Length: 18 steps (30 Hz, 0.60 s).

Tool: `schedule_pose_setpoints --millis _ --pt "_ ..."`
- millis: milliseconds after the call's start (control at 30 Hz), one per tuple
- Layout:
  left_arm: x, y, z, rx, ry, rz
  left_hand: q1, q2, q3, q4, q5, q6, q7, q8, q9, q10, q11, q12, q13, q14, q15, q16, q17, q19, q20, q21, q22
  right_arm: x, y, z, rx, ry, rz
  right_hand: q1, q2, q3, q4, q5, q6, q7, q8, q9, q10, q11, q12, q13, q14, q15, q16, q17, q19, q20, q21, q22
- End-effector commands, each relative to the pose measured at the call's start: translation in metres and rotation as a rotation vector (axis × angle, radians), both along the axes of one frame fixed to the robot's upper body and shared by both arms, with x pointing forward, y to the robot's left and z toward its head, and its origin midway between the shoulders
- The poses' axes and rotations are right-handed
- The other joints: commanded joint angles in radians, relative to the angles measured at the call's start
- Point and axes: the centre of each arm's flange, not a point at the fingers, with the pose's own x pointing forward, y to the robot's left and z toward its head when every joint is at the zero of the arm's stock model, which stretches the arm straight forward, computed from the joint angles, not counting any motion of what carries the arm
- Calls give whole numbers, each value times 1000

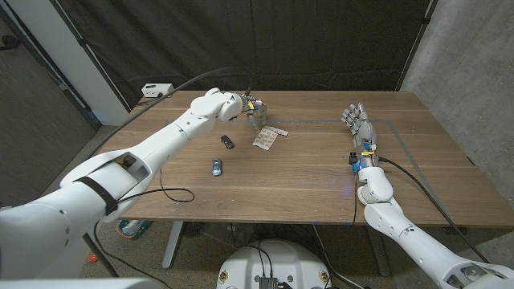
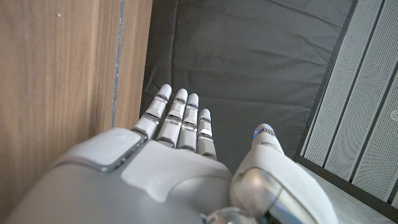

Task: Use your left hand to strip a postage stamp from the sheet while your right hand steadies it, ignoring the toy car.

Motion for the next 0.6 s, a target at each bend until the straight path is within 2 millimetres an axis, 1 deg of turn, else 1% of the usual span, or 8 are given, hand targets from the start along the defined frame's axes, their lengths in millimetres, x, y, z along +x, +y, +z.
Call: schedule_pose_setpoints --millis 33,100,233,367,433,533,600 --pt "5 -7 -5 2 -103 -67 13 39 18 1 11 14 1 5 3 16 -5 8 2 12 -7 13 -2 -183 10 -2 4 2 -1 0 1 -2 -7 -8 -4 -1 6 -2 3 3 0 5 6 3 -2 2 2 2 -1 3 -7 -4 -2 2" --pt "8 -9 -5 2 -103 -70 16 46 20 2 12 13 1 4 2 25 -8 10 2 19 -6 17 -4 -176 13 -1 4 3 -2 0 2 -3 -7 -10 -5 -2 7 -2 3 3 0 6 6 3 -2 2 2 4 -2 4 -12 -3 -4 2" --pt "14 -12 -9 15 -82 -65 15 47 17 4 12 13 1 4 2 30 -9 11 3 21 -10 19 -6 -173 8 -3 4 4 -3 2 5 -5 -14 -13 -6 -3 8 -2 2 3 0 6 6 3 -3 2 2 3 -3 4 -14 -4 -5 2" --pt "20 -12 -11 19 -71 -57 11 38 9 5 12 16 1 4 1 28 -10 8 3 20 -11 19 -9 -170 3 -7 3 5 -5 3 7 -5 -20 -14 -7 -3 9 -1 2 3 0 6 5 3 -3 2 2 3 -3 4 -14 -4 -5 2" --pt "24 -12 -11 17 -74 -59 9 36 6 5 13 16 1 4 1 26 -9 7 3 19 -11 19 -10 -169 4 -9 3 6 -5 3 5 -3 -22 -16 -7 -4 10 -1 2 3 -1 6 5 7 -4 2 2 3 -3 4 -15 -4 -5 2" --pt "28 -11 -11 8 -72 -63 5 31 0 7 14 13 1 2 0 25 -8 5 4 19 -12 19 -12 -167 4 -12 3 8 -4 4 4 0 -20 -18 -7 -4 10 -1 2 2 -1 6 6 5 -4 3 3 3 -3 4 -15 -4 -5 2" --pt "30 -12 -10 6 -65 -66 2 26 -7 8 15 -2 2 -6 -2 25 -6 4 5 18 -12 19 -15 -166 3 -16 3 9 -4 4 5 1 -20 -19 -7 -5 11 -1 2 2 -1 6 5 5 -4 3 4 3 -4 4 -15 -4 -5 2"
